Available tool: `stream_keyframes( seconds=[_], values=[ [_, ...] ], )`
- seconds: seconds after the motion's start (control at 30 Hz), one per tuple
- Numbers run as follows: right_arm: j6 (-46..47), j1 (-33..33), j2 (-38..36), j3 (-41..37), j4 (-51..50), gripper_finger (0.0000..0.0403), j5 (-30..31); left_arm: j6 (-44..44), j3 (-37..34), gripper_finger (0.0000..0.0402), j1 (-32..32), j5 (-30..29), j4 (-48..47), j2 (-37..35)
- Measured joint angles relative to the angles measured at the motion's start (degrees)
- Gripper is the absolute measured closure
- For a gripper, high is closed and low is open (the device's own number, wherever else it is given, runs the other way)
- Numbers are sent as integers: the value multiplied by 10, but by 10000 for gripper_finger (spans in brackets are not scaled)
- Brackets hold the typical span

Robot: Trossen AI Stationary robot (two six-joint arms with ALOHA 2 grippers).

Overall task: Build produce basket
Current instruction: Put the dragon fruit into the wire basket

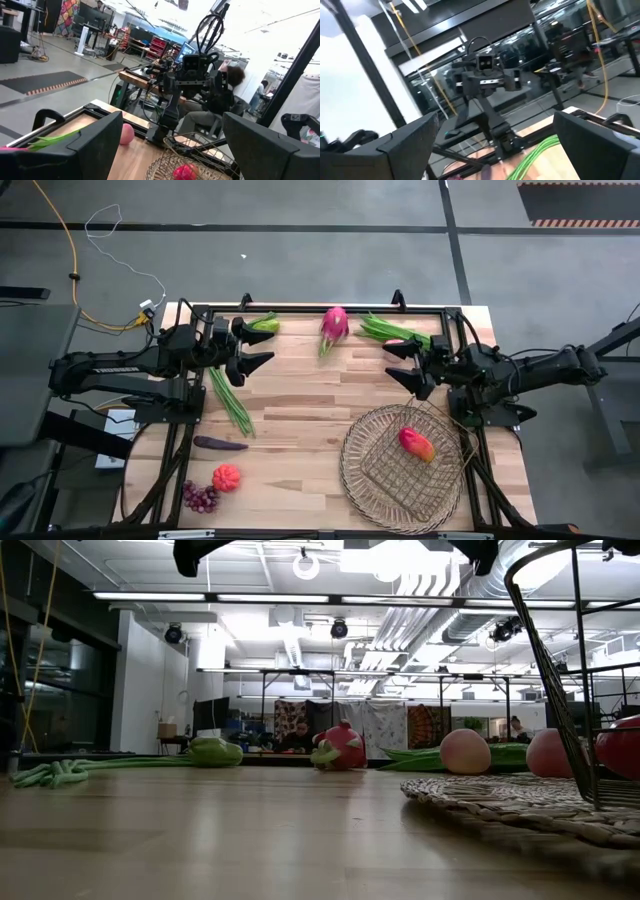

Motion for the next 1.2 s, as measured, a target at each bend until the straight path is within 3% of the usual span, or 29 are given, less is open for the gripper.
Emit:
stream_keyframes(
  seconds=[0.57, 0.67, 0.77, 0.87, 1.2],
  values=[
    [15, 0, 0, 0, -10, 18, 1, 9, 0, 74, 0, -1, -1, 0],
    [18, 0, 0, 0, -12, 18, 4, -37, 7, 74, 0, -53, -20, 9],
    [18, 0, 0, 0, -14, 18, 22, -73, 51, 74, 1, -115, -120, 56],
    [18, 0, 0, 0, -14, 18, 31, -80, 107, 74, 14, -123, -218, 129],
    [46, 0, 0, 0, -24, 18, 35, -174, 240, 74, 83, -105, -279, 426]
  ],
)
